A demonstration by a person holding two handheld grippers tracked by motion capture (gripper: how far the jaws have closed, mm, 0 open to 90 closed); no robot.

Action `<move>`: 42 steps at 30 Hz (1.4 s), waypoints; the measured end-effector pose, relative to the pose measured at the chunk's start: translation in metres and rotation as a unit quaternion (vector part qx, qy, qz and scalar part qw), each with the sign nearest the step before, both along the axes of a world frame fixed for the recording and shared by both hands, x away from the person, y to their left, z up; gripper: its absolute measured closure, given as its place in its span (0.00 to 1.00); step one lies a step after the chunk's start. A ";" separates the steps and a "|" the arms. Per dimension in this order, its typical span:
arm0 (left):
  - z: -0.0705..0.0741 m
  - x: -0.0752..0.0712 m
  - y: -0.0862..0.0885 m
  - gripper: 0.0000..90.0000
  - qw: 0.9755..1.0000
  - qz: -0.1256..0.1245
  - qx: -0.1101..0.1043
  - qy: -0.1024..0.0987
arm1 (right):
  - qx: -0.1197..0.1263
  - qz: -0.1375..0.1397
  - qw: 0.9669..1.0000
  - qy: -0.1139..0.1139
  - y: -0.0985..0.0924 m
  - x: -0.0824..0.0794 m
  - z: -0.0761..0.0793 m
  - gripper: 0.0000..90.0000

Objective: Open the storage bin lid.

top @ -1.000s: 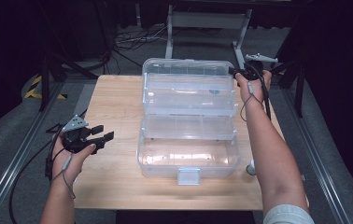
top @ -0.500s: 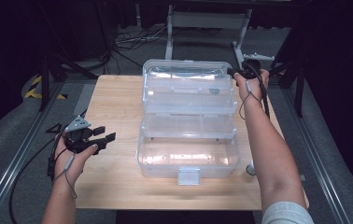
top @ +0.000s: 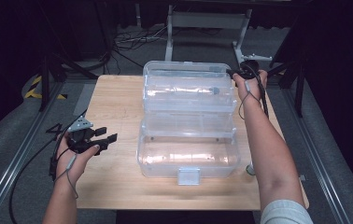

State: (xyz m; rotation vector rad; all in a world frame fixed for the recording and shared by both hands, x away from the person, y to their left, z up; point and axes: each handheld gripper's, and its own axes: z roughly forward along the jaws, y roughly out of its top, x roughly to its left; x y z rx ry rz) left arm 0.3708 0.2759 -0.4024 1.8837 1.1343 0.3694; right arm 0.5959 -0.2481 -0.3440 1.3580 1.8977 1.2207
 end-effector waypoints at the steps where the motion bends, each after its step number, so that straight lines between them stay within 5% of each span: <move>1: 0.000 0.000 0.000 0.49 1.000 0.000 0.000 0.000 | 0.001 0.000 1.000 0.001 0.000 0.001 -0.001 0.93; 23: -0.004 0.003 -0.005 0.47 1.000 -0.014 0.014 -0.002 | 0.013 -0.001 1.000 0.019 -0.002 0.010 -0.015 0.93; 31: -0.007 0.004 -0.009 0.47 0.999 -0.042 0.019 -0.018 | 0.022 -0.004 0.999 0.026 -0.003 0.013 -0.020 0.93; 35: -0.008 0.005 -0.010 0.46 0.998 -0.047 0.032 -0.008 | 0.022 -0.004 0.999 0.027 -0.003 0.013 -0.022 0.93; 42: -0.009 0.008 -0.010 0.44 0.997 -0.065 0.032 -0.037 | 0.019 -0.006 0.999 0.029 -0.003 0.014 -0.025 0.93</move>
